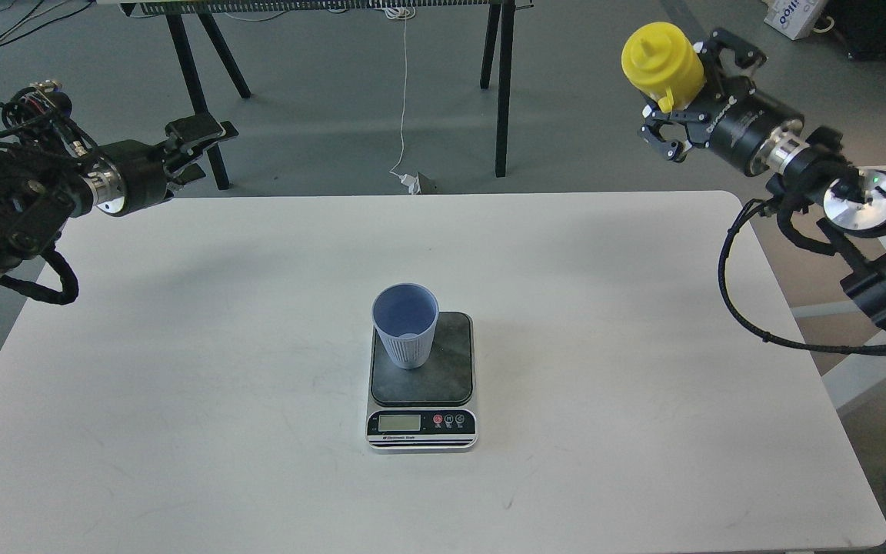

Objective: Pour seasoning into cup on scale with both arms
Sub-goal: 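Lift the yellow bottle and swing it above the blue cup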

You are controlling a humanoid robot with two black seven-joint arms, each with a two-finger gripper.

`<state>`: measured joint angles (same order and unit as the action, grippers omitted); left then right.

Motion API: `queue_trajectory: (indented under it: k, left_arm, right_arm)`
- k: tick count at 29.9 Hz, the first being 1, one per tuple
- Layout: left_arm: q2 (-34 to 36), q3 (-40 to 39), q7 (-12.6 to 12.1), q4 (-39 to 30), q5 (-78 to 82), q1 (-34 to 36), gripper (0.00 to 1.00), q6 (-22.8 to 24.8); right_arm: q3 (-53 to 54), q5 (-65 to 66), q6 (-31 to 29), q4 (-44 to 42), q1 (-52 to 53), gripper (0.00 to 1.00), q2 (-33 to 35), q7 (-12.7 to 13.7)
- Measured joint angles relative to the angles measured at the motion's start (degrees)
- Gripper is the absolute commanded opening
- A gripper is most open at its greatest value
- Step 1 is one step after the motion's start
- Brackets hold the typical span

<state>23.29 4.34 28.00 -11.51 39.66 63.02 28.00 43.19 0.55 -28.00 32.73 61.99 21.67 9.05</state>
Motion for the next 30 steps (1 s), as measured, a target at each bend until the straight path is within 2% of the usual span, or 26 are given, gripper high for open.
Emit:
queue_trajectory:
  k: [8,15,24,30]
  left_arm:
    - [-0.5,-0.1,0.0,0.0,-0.8,0.0,1.00,0.0]
    - [-0.6,-0.1,0.0,0.0,-1.6,-0.2,1.00,0.0]
    - [-4.2,0.3,0.0,0.0,-1.5,-1.9,1.00,0.0]
    - [-4.8,0.5,0.0,0.0,-1.4,-3.1,1.00,0.0]
  right_arm:
    - [-5.4,18.7,0.0,-1.8,15.1,0.02,-6.4,-0.4]
    - [-17.7,31.3,0.0,-1.6,24.1,0.02,-10.7,-3.8]
    - [-26.5,46.8,0.0,-1.5,27.0,0.02,-18.1,-4.9]
    - [-33.2,52.3,0.0,-0.6,27.0,0.02,-21.5,-6.0]
